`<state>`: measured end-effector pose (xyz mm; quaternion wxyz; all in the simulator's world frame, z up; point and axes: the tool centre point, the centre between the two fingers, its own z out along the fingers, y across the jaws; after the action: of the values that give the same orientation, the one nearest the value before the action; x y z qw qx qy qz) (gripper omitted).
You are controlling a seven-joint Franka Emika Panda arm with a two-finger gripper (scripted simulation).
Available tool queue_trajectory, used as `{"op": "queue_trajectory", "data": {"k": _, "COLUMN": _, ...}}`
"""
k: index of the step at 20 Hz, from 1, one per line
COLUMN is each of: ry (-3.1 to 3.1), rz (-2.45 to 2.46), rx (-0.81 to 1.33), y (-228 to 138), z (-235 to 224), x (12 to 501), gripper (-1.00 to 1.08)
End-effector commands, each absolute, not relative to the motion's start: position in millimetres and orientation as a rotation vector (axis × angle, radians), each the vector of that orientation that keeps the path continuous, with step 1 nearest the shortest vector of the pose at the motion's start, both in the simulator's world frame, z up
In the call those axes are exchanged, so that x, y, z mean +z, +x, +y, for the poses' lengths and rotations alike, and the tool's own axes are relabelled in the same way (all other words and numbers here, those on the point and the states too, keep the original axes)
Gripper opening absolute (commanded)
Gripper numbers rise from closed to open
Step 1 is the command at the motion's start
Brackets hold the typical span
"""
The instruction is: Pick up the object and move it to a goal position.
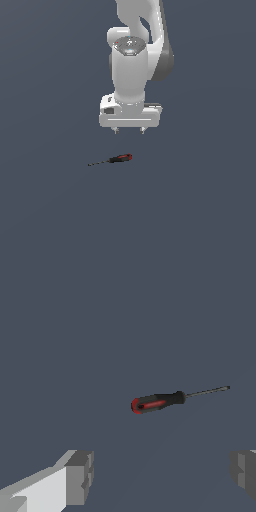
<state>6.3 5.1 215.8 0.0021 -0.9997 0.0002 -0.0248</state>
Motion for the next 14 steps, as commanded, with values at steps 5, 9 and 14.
{"op": "queue_trajectory", "data": {"k": 5, "ry": -3.135, "rz": 0.027, "rx": -0.075, "y": 6.8, "z": 4.1, "x": 213.7, "gripper": 1.00}}
{"op": "queue_trajectory", "data": {"k": 9, "ry": -3.130, "rz": 0.092, "rx": -0.071, "y": 8.4, "z": 1.8, "x": 209.1, "gripper": 1.00}}
{"op": "queue_trajectory", "data": {"k": 14, "ry": -3.118, "rz": 0.216, "rx": -0.063, "y": 11.3, "z": -2.7, "x": 200.3, "gripper": 1.00}}
